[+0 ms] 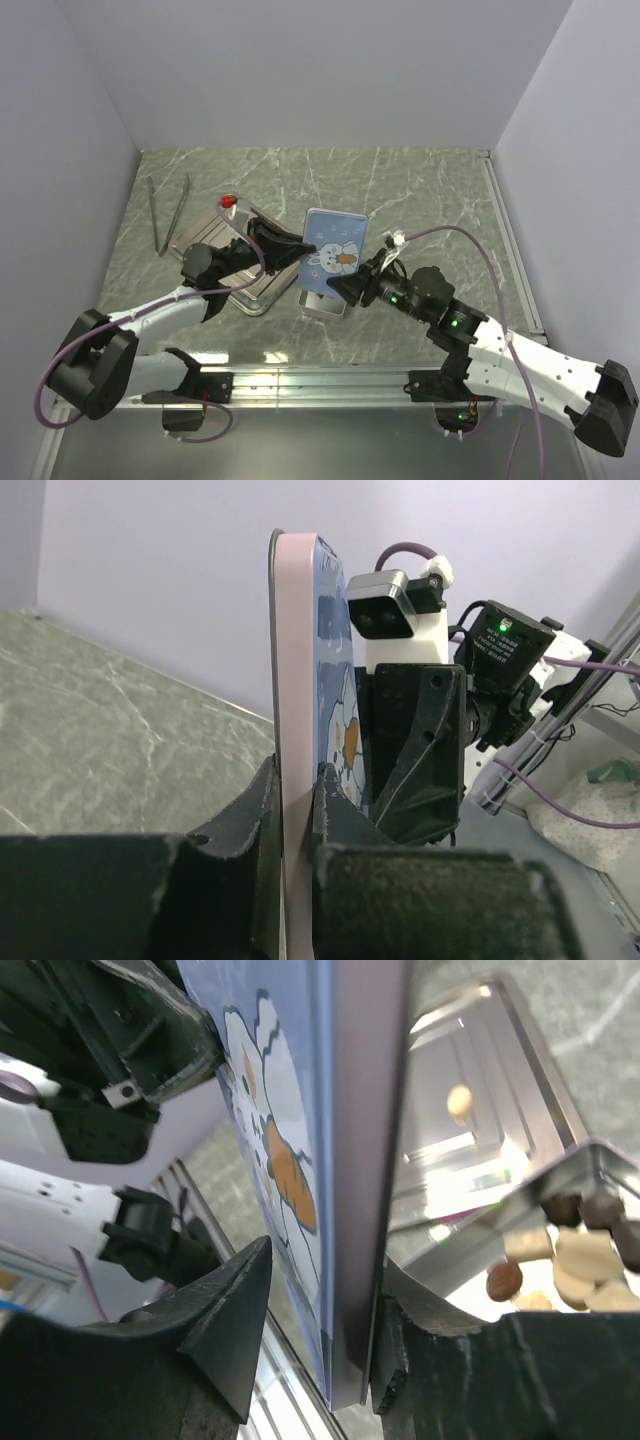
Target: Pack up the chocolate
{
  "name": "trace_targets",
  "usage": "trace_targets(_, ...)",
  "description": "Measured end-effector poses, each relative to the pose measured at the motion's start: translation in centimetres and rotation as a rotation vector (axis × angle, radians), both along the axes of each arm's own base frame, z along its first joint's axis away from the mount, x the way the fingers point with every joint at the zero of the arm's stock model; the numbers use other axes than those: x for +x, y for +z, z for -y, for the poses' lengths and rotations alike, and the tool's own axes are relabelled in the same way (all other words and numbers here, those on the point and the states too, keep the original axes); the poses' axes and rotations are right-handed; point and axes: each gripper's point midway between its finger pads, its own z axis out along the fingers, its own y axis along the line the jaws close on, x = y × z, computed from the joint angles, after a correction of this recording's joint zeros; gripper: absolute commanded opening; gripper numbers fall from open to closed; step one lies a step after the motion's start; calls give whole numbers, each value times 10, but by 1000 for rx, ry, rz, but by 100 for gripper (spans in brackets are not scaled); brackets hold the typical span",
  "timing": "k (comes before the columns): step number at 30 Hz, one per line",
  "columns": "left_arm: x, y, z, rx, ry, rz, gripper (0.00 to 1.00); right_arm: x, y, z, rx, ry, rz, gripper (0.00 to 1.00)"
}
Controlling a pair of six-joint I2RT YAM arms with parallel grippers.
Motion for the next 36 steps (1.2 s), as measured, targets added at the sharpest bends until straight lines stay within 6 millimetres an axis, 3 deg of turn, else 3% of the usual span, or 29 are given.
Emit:
trace_targets(9, 4, -32, 6, 44, -27, -74, 1, 8, -33, -4, -86, -27, -74, 55)
trace_targets(13, 13, -38, 5, 56, 20, -121, 1, 12, -35, -3, -78, -54, -93, 48)
trace_targets(17, 22, -51, 5, 90, 65, -184, 1, 15, -45, -3, -76, -82, -146, 47)
trace_targets(26, 52, -119, 9, 220, 148, -390, 1, 31, -101, -5, -145, -184, -333, 47)
trace_targets(30, 58, -137, 8, 257, 159, -428, 1, 34, -117, -6, -163, -204, -387, 47)
trace_targets(35, 58, -138, 7, 269, 167, -422, 1, 35, -121, -7, -162, -208, -400, 56)
trace_targets(36, 57, -137, 7, 268, 165, -417, 1, 36, -121, -7, -164, -208, -396, 64)
